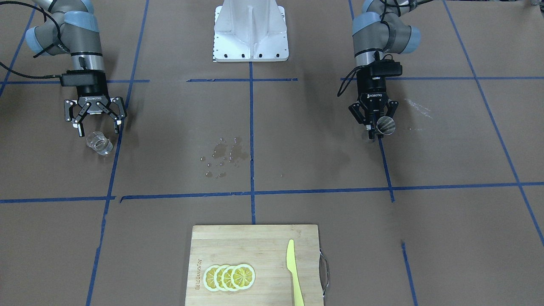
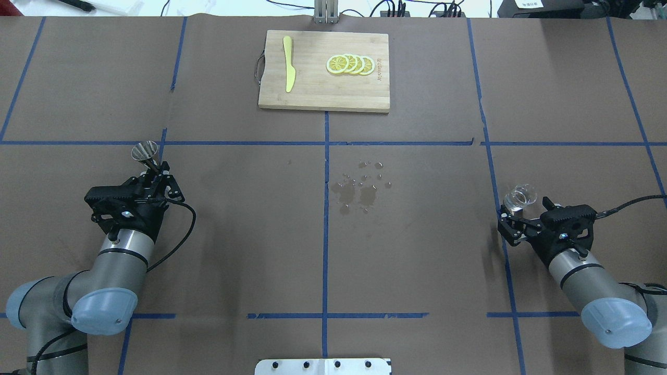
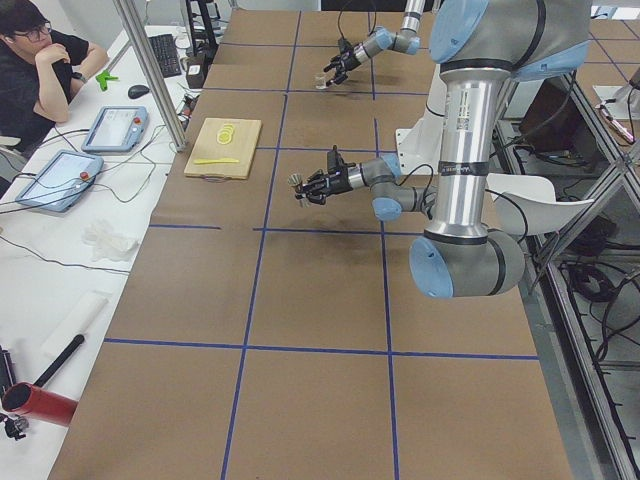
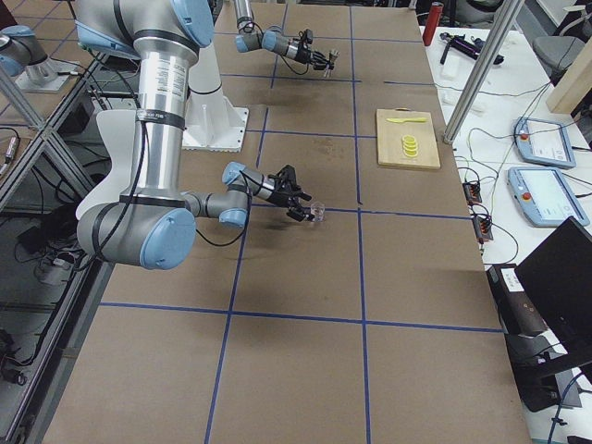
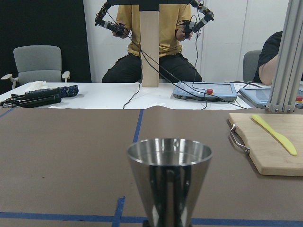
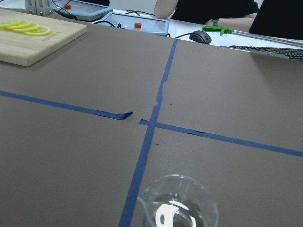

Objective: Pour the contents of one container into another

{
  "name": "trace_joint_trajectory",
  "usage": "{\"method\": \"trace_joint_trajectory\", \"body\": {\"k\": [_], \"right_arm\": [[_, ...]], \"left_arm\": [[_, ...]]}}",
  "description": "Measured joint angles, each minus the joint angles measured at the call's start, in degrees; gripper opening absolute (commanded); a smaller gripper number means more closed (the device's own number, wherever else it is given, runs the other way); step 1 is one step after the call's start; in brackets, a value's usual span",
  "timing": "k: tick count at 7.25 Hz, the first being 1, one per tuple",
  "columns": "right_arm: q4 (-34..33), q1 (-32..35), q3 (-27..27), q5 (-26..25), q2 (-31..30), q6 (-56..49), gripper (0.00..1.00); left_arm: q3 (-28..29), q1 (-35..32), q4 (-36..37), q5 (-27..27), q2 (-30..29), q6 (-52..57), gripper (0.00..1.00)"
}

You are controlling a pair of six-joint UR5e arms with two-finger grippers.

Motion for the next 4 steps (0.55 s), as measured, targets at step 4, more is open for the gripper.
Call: {"method": "trace_joint_trajectory", "body": {"k": [4], "right_arm": [[0.0,2.1,-3.4,0.4,2.7,-0.3,1.00]], "left_arm": [[0.5,-0.1,0.0,0.0,0.0,0.0,0.00]]}}
